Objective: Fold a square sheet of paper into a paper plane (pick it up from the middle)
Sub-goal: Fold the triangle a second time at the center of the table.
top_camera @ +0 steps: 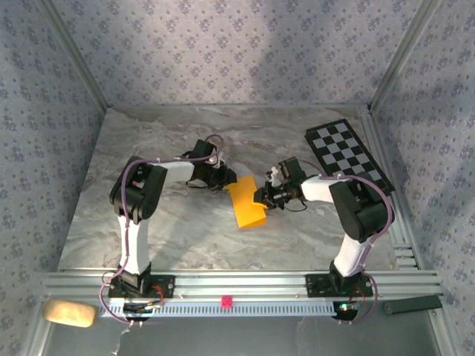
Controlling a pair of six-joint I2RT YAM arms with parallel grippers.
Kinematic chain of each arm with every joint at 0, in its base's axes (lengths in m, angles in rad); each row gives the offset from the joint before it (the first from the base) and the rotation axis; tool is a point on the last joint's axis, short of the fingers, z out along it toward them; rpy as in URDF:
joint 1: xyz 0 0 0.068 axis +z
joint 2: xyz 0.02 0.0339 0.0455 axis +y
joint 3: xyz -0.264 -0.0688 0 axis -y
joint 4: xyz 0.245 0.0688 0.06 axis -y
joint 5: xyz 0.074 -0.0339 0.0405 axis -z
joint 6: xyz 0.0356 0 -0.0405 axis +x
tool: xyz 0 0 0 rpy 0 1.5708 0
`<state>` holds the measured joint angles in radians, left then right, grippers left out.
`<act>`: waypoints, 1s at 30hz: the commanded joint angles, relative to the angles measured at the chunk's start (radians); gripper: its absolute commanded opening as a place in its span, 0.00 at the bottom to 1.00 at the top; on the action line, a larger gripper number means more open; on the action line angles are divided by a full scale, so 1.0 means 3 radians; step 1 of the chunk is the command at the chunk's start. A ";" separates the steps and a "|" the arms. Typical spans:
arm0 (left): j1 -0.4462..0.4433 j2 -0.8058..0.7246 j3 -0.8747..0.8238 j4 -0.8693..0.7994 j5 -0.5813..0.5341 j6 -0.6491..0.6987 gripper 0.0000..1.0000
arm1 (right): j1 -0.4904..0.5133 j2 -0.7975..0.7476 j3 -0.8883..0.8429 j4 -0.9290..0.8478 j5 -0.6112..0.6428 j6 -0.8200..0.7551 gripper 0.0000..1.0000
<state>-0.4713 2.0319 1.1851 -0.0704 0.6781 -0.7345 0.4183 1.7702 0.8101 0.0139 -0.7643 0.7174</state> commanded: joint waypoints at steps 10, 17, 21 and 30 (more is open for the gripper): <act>-0.0053 -0.0436 -0.0014 -0.0031 0.0051 -0.0012 0.34 | 0.0229 -0.0133 -0.0152 0.0221 0.0702 0.0830 0.09; -0.0202 -0.0396 -0.0038 -0.0088 0.0026 -0.0046 0.28 | 0.0427 -0.0377 -0.0455 0.0605 0.1229 0.1559 0.08; -0.0273 -0.0307 -0.0048 -0.0127 0.0036 -0.0057 0.24 | 0.0551 -0.0547 -0.0554 0.0594 0.1538 0.1731 0.08; -0.0295 -0.0186 -0.0222 -0.0193 -0.0062 -0.0006 0.18 | 0.0575 -0.0558 -0.0538 0.0688 0.1306 0.1595 0.17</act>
<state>-0.5583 1.9541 1.1408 -0.1085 0.6636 -0.7494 0.5888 1.6135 0.6514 0.2050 -0.3565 1.2015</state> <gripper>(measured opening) 0.182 0.166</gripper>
